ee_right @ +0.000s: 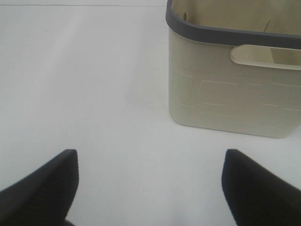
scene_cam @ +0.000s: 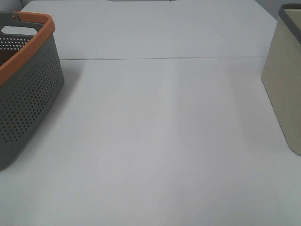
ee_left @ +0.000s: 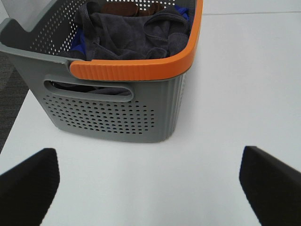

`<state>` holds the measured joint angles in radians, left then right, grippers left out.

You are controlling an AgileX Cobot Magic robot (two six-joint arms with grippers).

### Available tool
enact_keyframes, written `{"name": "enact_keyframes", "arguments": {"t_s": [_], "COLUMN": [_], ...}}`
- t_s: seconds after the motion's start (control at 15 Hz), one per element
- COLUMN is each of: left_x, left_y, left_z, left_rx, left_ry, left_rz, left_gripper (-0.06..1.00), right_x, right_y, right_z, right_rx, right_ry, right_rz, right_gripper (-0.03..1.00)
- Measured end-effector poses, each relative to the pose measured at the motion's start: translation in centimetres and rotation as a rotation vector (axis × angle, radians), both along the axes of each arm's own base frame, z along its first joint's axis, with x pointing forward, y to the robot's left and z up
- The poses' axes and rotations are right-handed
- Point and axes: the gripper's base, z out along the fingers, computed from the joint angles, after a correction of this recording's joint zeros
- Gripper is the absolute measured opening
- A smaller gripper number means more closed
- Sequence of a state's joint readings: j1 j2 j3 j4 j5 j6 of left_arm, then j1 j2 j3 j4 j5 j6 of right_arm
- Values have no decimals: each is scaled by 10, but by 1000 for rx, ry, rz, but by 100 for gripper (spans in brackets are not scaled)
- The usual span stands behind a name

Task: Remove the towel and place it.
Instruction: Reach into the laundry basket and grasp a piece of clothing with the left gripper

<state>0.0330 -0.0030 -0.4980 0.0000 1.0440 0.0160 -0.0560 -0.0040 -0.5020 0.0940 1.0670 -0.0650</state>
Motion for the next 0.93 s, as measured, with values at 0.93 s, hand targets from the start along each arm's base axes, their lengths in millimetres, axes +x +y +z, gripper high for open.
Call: {"name": "enact_keyframes", "arguments": {"t_s": [0.93], "left_x": [0], "left_y": [0], "left_z": [0], "left_rx": [-1], "left_ry": [0], "left_rz": [0], "left_gripper": [98], "right_x": [0], "right_y": [0], "right_z": [0], "right_rx": [0], "right_ry": [0], "right_rz": [0], "right_gripper": [74]}}
